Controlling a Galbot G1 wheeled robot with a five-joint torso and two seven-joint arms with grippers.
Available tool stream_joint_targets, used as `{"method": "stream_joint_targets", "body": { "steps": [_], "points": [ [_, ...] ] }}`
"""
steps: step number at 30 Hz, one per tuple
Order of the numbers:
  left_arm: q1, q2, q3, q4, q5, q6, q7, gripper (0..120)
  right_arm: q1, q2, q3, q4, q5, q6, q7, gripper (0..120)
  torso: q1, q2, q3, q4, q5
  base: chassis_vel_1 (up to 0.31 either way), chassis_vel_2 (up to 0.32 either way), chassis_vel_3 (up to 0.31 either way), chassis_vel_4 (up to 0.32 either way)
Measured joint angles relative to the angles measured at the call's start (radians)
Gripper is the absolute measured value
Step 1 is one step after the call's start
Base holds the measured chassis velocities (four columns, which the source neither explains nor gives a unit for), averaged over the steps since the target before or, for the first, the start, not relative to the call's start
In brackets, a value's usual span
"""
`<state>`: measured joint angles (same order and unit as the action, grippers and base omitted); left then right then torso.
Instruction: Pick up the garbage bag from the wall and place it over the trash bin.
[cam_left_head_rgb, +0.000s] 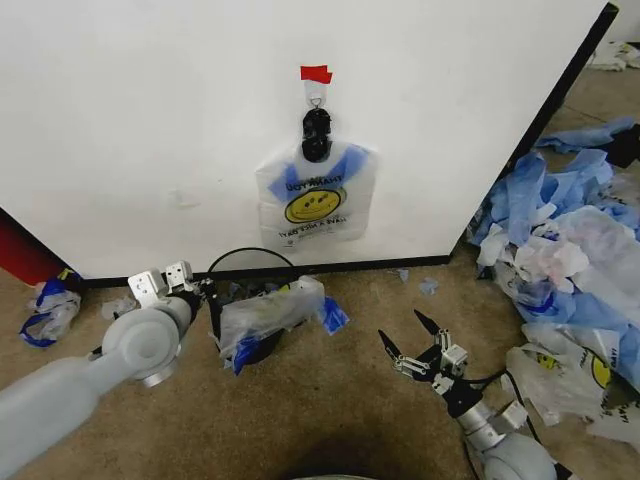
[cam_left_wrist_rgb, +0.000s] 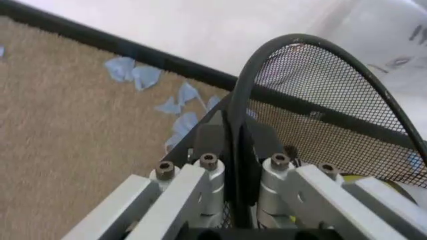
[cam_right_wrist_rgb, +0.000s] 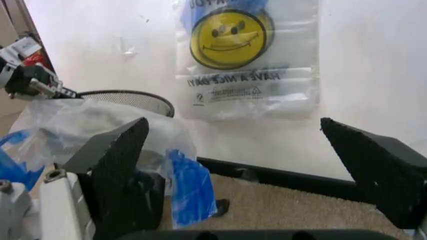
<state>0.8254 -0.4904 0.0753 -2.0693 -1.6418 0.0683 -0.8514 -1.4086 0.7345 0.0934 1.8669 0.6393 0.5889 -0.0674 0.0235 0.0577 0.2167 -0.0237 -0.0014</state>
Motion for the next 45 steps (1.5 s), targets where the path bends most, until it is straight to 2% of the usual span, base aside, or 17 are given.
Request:
{"method": "stream_joint_targets", "body": {
  "steps": [6, 27, 45],
  "points": [
    [0.072, -0.044, -0.069, -0.005, 0.013, -0.003, -0.007, 3, -0.003, -0.011, 0.000, 0.011, -0.001, -0.006, 0.006, 96, 0.000, 0.000, 0.000, 0.0002, 0.0000, 0.000, 0.000, 0.000, 0.000],
    [0.129, -0.167, -0.134, 0.012, 0.073, -0.021, 0.006, 3, -0.022, -0.043, 0.016, 0.036, -0.002, -0.012, 0.023, 96, 0.000, 0.000, 0.000, 0.0001, 0.0002, 0.000, 0.000, 0.000, 0.000],
    [0.228, -0.207, -0.187, -0.056, 0.118, -0.028, -0.032, 3, -0.036, -0.039, 0.031, 0.047, -0.006, -0.010, 0.028, 96, 0.000, 0.000, 0.000, 0.0002, 0.0001, 0.000, 0.000, 0.000, 0.000]
  ]
}}
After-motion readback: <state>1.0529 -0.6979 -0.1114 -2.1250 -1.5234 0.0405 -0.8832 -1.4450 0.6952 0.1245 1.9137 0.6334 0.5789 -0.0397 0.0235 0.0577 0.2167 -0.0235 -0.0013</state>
